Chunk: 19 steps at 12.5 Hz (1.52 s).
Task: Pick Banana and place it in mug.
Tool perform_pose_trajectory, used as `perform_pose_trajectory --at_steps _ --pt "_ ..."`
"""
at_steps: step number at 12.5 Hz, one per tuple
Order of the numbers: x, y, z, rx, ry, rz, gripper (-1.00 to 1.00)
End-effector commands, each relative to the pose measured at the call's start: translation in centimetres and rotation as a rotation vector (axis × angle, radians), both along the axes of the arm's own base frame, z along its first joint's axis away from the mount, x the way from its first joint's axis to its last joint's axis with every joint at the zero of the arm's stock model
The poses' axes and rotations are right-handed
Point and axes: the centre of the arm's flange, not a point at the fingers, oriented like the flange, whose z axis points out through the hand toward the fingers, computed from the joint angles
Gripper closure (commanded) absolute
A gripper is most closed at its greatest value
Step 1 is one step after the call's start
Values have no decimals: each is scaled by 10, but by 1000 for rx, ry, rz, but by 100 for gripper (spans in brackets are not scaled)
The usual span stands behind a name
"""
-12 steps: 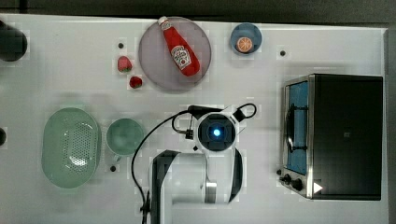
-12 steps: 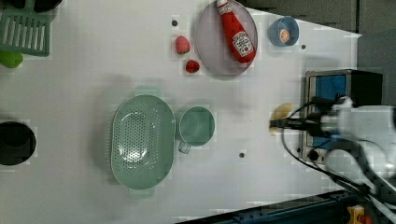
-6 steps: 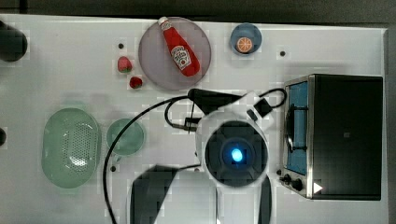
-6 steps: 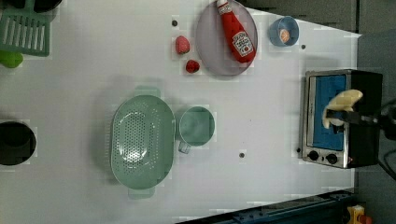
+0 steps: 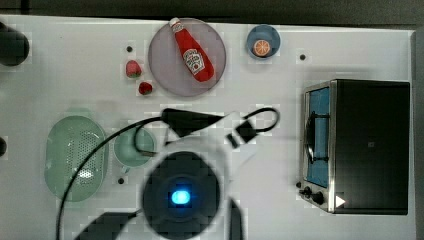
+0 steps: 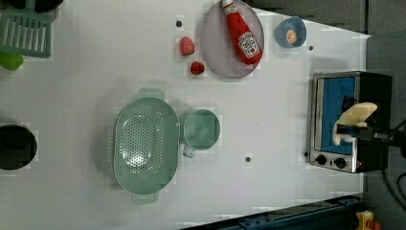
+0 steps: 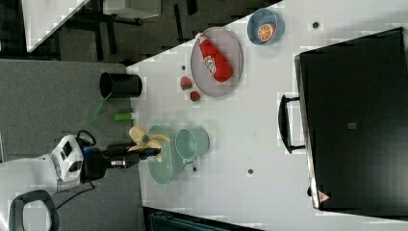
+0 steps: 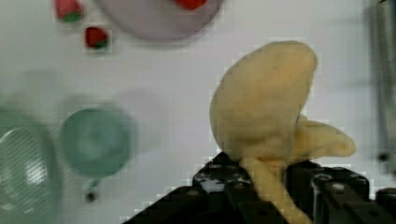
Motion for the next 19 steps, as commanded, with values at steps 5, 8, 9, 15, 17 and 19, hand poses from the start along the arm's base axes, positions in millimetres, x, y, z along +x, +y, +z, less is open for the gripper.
perform_pose_trajectory --at_steps 5,8,9,15,17,19 --pt "-6 147 -89 31 150 -283 49" --pt "7 173 -137 60 162 -325 49" --pt "11 177 -155 67 179 -335 49" --pt "27 187 -235 89 178 -346 49" --pt "26 188 -244 87 160 -398 23" --pt "15 190 -254 68 177 -449 -21"
